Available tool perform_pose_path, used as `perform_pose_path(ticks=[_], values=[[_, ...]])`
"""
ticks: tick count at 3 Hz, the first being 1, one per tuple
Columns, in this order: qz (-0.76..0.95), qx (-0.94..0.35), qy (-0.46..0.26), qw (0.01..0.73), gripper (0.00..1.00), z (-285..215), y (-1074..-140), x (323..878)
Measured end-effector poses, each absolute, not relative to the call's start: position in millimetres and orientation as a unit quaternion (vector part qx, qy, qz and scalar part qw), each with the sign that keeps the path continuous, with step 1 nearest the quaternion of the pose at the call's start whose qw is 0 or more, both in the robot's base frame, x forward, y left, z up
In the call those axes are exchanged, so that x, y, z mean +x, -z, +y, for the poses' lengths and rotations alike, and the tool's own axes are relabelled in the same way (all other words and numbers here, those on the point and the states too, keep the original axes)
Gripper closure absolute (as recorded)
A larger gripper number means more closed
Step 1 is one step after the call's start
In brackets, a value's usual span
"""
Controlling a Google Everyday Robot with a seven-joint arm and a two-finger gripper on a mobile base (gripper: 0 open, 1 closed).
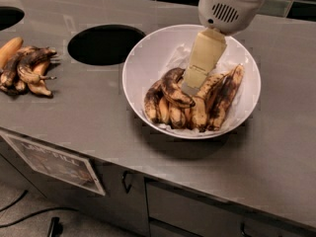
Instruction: Pick banana from white bowl
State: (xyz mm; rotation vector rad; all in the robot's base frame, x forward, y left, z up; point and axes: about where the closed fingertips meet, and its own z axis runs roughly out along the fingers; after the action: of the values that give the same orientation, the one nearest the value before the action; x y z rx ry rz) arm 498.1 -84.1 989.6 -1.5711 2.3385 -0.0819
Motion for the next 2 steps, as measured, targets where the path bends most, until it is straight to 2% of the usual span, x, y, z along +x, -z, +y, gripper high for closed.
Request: perform_pose_path(ticks=[2], values=[[0.822, -0.543, 0.001, 0.171, 0.0, -70, -974, 499]])
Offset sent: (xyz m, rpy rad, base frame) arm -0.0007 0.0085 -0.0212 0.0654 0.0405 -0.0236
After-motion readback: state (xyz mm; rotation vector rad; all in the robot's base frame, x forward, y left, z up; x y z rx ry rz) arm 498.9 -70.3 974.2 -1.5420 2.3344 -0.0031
